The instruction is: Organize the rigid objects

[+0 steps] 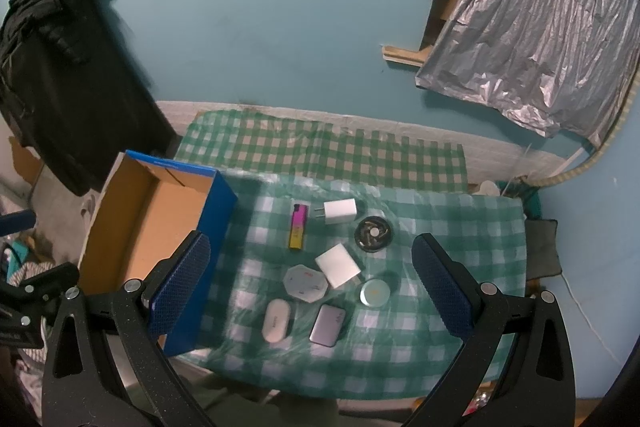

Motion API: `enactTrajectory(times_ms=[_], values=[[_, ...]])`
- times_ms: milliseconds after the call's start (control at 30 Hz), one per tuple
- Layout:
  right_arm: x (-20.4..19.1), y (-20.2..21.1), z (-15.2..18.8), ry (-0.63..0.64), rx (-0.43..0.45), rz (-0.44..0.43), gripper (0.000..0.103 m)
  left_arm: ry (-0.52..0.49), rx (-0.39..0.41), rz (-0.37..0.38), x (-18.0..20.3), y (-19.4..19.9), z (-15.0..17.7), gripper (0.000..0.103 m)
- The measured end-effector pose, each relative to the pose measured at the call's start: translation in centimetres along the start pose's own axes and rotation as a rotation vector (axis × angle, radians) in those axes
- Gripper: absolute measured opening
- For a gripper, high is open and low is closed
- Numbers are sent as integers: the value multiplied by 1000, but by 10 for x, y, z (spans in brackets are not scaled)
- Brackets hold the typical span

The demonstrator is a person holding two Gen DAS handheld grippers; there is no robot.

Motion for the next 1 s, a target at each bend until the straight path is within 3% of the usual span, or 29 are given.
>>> enactTrajectory(times_ms=[400, 1000], values=[[11, -29, 6, -9, -72, -20, 101, 26, -49, -19, -22, -24, 8, 101], [84, -120, 24, -85, -275, 29, 98, 128, -176, -79, -125, -95, 43, 101]])
Point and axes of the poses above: each gripper's, at about its wrist camera, not at the fingertips, and y roughly against the way its jaws point, x to its right, z to its underside, the point moved 1 cm from there along -y, roughly the way its jaws point, and after that the axes turned 2 degrees about z, right-handed, at the moved point
